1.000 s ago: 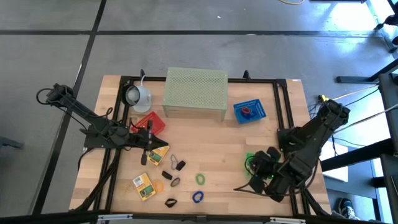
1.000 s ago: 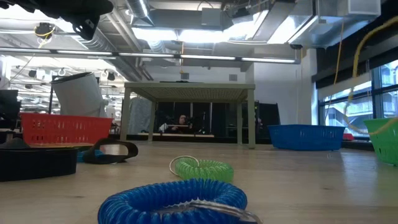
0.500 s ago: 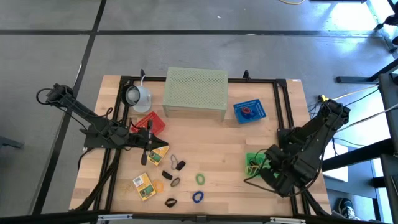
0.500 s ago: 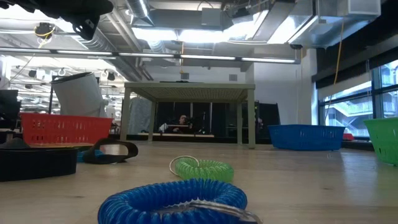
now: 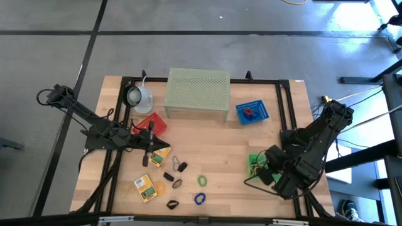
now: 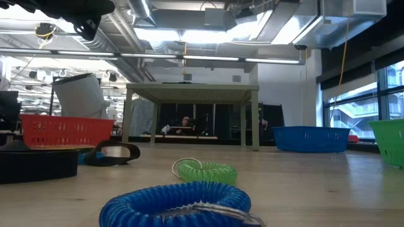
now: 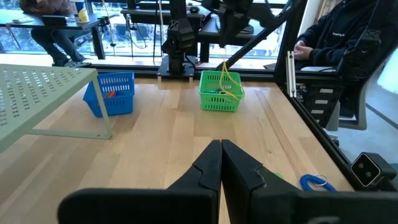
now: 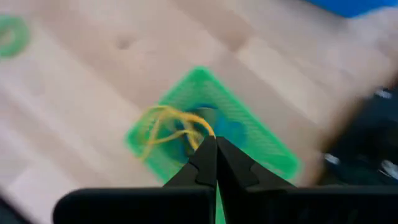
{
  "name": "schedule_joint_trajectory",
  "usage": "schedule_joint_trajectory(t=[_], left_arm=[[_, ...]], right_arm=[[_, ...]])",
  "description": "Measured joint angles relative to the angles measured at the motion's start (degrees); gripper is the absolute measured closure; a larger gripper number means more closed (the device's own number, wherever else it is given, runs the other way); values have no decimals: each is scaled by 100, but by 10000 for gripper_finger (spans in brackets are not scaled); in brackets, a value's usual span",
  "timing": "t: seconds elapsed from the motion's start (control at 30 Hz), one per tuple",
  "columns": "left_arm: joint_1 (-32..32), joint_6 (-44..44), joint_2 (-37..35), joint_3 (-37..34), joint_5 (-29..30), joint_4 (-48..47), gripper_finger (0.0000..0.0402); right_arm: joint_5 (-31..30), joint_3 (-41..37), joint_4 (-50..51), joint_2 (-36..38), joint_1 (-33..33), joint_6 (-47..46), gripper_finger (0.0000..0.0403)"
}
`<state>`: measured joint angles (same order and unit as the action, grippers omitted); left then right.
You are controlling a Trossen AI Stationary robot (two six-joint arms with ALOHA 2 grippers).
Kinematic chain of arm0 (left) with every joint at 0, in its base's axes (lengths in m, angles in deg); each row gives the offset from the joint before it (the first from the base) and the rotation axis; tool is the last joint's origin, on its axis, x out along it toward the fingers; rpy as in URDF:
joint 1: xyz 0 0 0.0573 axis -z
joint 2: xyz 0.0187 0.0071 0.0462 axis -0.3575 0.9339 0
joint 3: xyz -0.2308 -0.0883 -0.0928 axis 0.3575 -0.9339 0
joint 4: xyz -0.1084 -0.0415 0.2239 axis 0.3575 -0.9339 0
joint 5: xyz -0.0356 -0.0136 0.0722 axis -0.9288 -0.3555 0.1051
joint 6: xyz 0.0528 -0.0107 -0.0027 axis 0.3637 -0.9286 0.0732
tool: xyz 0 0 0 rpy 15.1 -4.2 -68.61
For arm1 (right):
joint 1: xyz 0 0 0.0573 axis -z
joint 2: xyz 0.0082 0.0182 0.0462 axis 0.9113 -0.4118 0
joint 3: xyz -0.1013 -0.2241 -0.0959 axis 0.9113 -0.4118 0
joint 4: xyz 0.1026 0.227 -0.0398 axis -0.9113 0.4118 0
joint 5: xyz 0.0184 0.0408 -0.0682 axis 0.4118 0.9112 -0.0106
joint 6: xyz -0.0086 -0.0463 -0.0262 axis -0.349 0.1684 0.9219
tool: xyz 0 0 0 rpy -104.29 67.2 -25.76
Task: Pick & Place Office Desk Supplies
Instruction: Put the yellow rubber band into the green bin
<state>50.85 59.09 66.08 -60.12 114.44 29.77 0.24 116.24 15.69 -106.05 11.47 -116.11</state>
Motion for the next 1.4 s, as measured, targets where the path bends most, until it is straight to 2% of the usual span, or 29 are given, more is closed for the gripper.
schedule_joint_trajectory(t=[0.23,0.37,0.6,0.8,0.93,1.07,1.4], left_arm=[[-2,0,2,0,-2,0,398],[-2,0,0,0,-2,0,398],[-2,0,2,0,-1,0,398],[0,0,0,0,-2,0,398],[-1,0,0,0,-1,0,398],[-2,0,0,0,0,-2,398],[0,0,0,0,-2,0,398]], right_arm=[[-764,0,-1328,0,0,1044,401],[-1101,0,-1653,0,0,1419,401],[-1108,157,-1330,-2,0,1429,401],[-1130,499,-394,-2,0,1135,401],[-966,592,34,-2,0,746,401],[-509,592,62,-36,0,652,401],[193,352,34,-385,0,613,401]])
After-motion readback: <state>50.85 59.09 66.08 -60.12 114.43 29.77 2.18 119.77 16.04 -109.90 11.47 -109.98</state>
